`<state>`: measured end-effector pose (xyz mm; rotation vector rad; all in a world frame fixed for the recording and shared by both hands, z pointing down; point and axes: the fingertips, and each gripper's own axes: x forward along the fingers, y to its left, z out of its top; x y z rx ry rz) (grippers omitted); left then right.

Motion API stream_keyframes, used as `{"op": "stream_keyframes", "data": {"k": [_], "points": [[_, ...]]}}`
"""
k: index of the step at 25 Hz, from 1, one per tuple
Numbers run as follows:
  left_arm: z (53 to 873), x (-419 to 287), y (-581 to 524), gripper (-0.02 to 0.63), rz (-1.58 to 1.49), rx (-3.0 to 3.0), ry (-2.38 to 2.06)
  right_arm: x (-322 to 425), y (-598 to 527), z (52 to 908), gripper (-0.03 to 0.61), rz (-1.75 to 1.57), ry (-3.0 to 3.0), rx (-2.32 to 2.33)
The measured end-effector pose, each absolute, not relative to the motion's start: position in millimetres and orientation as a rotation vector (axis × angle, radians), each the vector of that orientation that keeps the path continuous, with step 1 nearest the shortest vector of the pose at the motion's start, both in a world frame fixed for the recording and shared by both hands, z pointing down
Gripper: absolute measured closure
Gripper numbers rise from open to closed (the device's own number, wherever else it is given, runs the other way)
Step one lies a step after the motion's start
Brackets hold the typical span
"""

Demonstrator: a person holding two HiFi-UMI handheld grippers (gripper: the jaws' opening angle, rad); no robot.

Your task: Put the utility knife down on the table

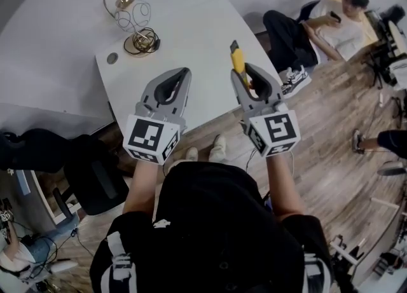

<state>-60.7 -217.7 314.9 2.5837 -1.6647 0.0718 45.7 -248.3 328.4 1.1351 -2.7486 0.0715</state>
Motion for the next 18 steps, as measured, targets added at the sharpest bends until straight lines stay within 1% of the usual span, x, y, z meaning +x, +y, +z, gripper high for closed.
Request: {"op": "stream_keyframes", "data": {"k": [12,18], "points": [[346,-73,-245,0.597,0.099,2.374,-1.860,28,-294,360,0.439,0.137,-2.782,0.878],[366,-78,-253,0.597,0.097,2.281,-1.904,12,-306,379,0.439,0.113,-2.803,0.745]]}}
